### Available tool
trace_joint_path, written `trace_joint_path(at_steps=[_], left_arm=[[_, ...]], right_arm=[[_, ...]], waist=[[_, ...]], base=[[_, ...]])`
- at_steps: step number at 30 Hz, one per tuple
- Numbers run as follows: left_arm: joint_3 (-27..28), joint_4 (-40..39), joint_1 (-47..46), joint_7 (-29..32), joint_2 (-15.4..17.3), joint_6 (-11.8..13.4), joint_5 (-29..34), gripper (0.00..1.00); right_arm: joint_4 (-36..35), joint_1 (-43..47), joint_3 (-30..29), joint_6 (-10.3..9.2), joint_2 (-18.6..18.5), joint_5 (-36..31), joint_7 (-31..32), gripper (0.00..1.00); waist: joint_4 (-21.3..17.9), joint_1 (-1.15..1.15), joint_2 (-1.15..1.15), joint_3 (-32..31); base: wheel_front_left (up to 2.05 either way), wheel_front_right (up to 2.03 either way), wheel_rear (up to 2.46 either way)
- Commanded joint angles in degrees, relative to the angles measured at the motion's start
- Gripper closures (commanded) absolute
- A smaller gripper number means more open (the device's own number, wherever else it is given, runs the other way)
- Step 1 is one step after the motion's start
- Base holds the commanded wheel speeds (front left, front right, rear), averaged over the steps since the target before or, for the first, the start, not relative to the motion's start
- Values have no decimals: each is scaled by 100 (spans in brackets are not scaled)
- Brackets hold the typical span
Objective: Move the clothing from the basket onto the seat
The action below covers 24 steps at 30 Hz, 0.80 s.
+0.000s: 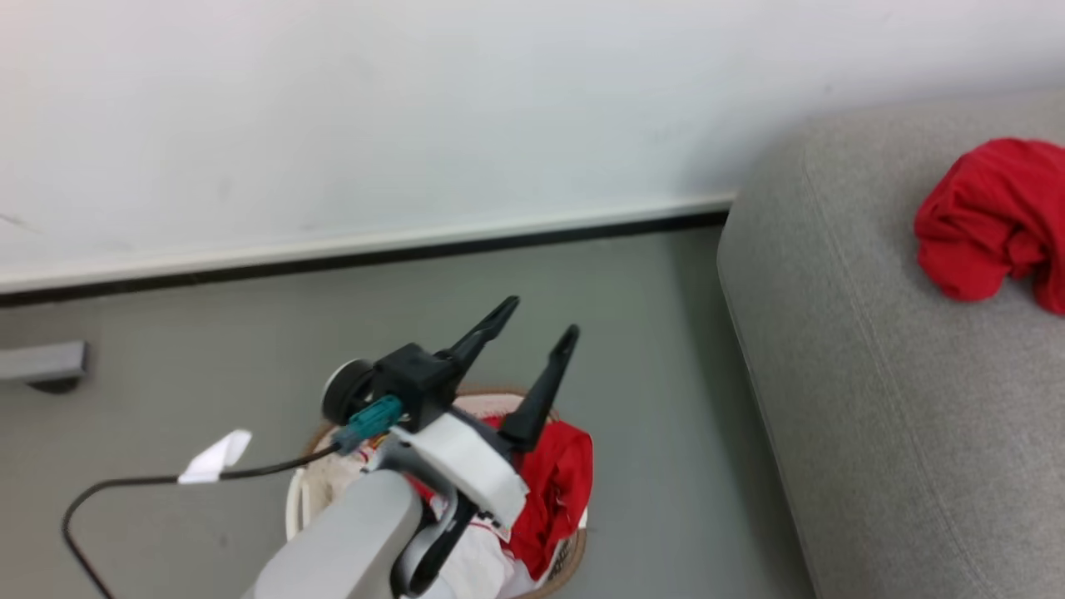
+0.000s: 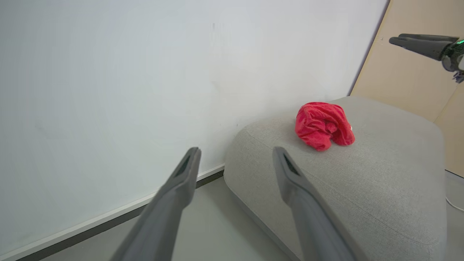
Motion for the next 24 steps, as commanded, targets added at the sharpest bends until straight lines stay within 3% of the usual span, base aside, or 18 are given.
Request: trace_joint_path(at_steps=[1,11,18,24], left_arm=[[121,-61,223,-43,87,46,-57,0],[628,-332,819,-35,329,250,-99,0],[1211,-531,1274,-36,446,459,-81,0],[1955,-708,1814,-37,590,652,5,0]], right_arm=[[-184,155,99,-13,66,82,-124,0],[-706,633,143,-13,457,122,-628,0],[-1133,1281,-55,-13,981,-81,-874,0],[-1643,2147,-552,-13,1639,-462,-961,0]], waist=[[134,2,0,-360],[365,2,0,-825],[590,2,0,-1078],[791,2,0,-1206]], base=[[0,0,0],[0,0,0],[0,0,0],[0,0,0]])
